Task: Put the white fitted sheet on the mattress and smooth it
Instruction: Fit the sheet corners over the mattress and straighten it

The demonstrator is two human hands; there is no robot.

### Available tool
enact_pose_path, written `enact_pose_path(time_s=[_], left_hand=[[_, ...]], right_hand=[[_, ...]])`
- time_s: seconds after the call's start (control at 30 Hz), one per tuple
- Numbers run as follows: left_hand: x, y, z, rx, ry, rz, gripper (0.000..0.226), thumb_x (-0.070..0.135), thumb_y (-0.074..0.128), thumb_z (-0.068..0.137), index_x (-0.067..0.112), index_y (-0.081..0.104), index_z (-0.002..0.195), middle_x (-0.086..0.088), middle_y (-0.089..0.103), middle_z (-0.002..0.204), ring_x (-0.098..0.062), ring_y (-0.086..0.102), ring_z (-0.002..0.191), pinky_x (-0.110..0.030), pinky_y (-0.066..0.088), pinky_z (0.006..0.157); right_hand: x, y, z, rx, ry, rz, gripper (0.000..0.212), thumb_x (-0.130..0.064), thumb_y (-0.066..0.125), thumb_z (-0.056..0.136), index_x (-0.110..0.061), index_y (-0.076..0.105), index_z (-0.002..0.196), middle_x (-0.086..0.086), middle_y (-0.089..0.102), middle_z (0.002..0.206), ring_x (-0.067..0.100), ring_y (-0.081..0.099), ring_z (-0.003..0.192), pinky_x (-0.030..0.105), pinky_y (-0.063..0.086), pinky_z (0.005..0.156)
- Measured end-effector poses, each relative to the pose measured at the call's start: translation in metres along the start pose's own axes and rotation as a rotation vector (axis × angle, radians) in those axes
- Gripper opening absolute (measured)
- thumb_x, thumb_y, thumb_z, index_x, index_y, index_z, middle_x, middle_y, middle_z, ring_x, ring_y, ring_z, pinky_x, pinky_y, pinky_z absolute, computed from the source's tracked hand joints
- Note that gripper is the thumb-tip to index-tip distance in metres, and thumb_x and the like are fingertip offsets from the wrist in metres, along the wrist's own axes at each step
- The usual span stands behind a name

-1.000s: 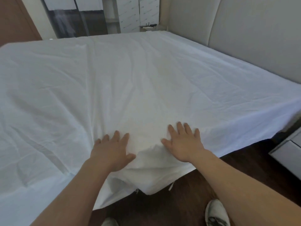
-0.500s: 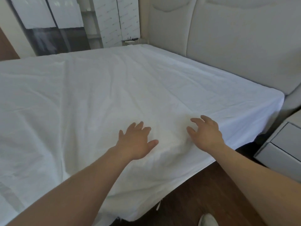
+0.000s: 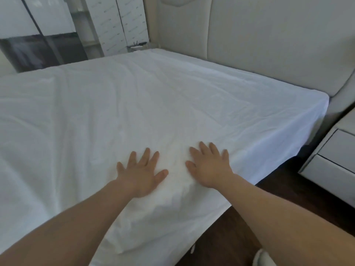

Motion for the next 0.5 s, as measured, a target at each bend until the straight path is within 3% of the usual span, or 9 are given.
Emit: enact_pose_path(time_s=[0.13, 0.2, 0.3, 0.37, 0.5], left_hand=[[-0.004, 0.005, -0.066, -0.049, 0.121, 0.057, 0.082, 0.078, 0.025, 0.095, 0.042, -0.01, 0.16, 0.011, -0.017, 0.169, -0.031, -0.008, 0.157, -0.059, 0.008, 0.124], [-0.012, 0.008, -0.105, -0.05, 0.188, 0.065, 0.083, 0.071, 0.041, 0.096, 0.037, 0.005, 0.163, 0.007, 0.0, 0.172, -0.024, 0.007, 0.158, -0.045, 0.016, 0.126], [-0.038, 0.017, -0.18, 0.014, 0.185, -0.018, 0.065, 0.061, 0.047, 0.099, 0.034, 0.035, 0.157, 0.007, 0.037, 0.162, -0.017, 0.036, 0.146, -0.035, 0.033, 0.117], [-0.065, 0.029, -0.234, 0.091, 0.138, -0.085, 0.057, 0.057, 0.046, 0.1, 0.034, 0.042, 0.153, 0.009, 0.046, 0.155, -0.016, 0.044, 0.14, -0.035, 0.04, 0.111], [-0.123, 0.053, -0.315, 0.199, -0.013, -0.135, 0.05, 0.048, 0.048, 0.102, 0.031, 0.047, 0.149, 0.009, 0.047, 0.152, -0.016, 0.045, 0.137, -0.035, 0.042, 0.108]], right_hand=[[-0.038, 0.011, -0.065, -0.053, 0.005, 0.159, 0.063, -0.057, 0.031, 0.099, -0.029, 0.028, 0.155, 0.003, 0.014, 0.167, 0.032, 0.007, 0.155, 0.059, 0.018, 0.121], [-0.06, 0.011, -0.094, -0.121, -0.015, 0.2, 0.066, -0.059, 0.034, 0.091, -0.022, 0.043, 0.145, 0.005, 0.034, 0.155, 0.034, 0.027, 0.148, 0.053, 0.032, 0.117], [-0.11, -0.001, -0.147, -0.126, -0.045, 0.366, 0.048, -0.044, 0.049, 0.097, -0.014, 0.06, 0.132, 0.003, 0.059, 0.136, 0.026, 0.056, 0.123, 0.04, 0.048, 0.101], [-0.152, -0.005, -0.183, -0.087, -0.101, 0.467, 0.045, -0.037, 0.051, 0.099, -0.014, 0.06, 0.136, 0.002, 0.061, 0.137, 0.022, 0.059, 0.12, 0.033, 0.048, 0.095], [-0.225, 0.003, -0.235, -0.067, -0.164, 0.656, 0.047, -0.035, 0.052, 0.101, -0.019, 0.052, 0.145, 0.0, 0.057, 0.142, 0.018, 0.056, 0.124, 0.023, 0.039, 0.091]])
Point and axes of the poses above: each hand's wrist, its own z-axis towards the middle knuckle, its own y-axis out of the palm, x = y × z, the point moved 4 cm from there along z, towards the middle knuckle
